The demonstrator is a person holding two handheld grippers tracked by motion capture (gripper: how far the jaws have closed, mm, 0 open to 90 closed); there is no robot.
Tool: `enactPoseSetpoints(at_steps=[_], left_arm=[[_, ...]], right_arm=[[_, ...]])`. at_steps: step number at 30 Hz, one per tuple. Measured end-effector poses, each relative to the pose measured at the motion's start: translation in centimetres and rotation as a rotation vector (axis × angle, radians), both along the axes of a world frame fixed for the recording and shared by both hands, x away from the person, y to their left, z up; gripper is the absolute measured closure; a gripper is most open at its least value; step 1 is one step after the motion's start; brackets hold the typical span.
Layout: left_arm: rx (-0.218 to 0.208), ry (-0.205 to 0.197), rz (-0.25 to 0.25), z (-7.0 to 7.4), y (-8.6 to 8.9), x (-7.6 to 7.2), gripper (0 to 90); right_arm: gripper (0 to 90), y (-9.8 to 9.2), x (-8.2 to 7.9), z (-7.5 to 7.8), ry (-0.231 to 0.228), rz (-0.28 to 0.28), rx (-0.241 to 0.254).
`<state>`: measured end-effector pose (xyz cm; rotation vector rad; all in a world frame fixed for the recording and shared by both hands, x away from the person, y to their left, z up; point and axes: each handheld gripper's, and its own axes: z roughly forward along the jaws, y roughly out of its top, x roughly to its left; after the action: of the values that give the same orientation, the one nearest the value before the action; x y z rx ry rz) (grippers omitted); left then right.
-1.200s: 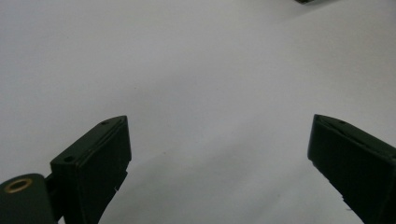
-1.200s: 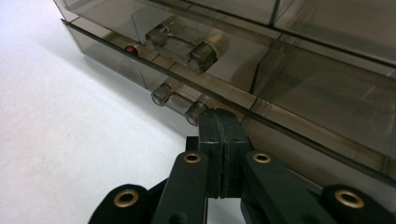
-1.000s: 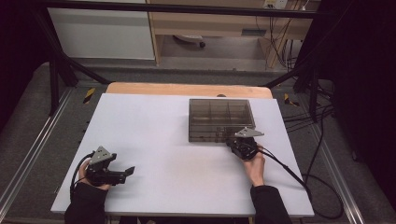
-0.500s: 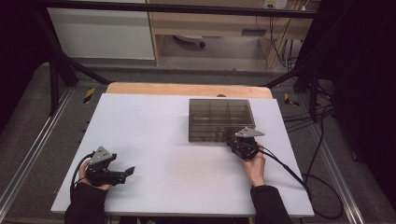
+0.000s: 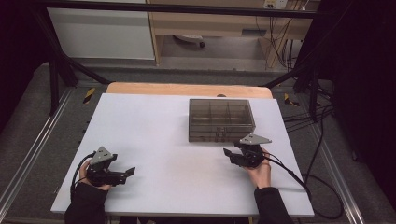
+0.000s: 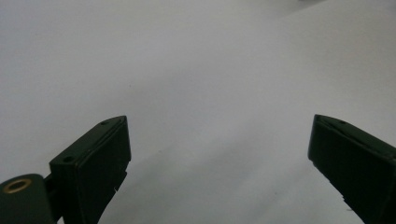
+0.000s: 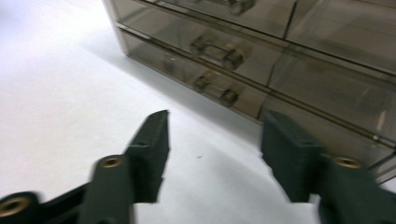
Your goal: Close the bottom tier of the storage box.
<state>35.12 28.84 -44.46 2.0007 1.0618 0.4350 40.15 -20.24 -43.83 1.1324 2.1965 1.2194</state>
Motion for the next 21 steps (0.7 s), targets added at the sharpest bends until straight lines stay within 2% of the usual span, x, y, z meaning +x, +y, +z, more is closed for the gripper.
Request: enactPoseSetpoints(at_steps=[5, 10, 13, 16, 18, 21], left_arm=[[0.003, 0.001, -0.004, 0.0, -0.1, 0.0, 5.4], [0.004, 0.004, -0.005, -0.1, -0.1, 0.0, 5.3], [0.005, 0.004, -0.004, -0.1, -0.1, 0.0, 5.2], [0.008, 0.007, -0.006, -0.1, -0.2, 0.0, 5.0], [0.009, 0.009, -0.007, -0.1, -0.2, 0.0, 4.9], [0.013, 0.007, -0.01, -0.1, -0.3, 0.0, 4.8]], right_arm=[[25.6, -0.5, -1.1, 0.1, 0.021, 0.015, 0.016], [8.5, -1.1, -1.9, 0.0, 0.043, 0.019, -0.006], [4.7, -1.4, -2.3, -0.1, 0.054, 0.026, 0.017], [0.7, -1.9, -2.6, -0.2, 0.062, 0.027, 0.012], [0.6, -2.3, -2.9, -0.3, 0.066, 0.027, -0.005], [0.5, -2.8, -3.3, -0.5, 0.061, 0.047, 0.02]])
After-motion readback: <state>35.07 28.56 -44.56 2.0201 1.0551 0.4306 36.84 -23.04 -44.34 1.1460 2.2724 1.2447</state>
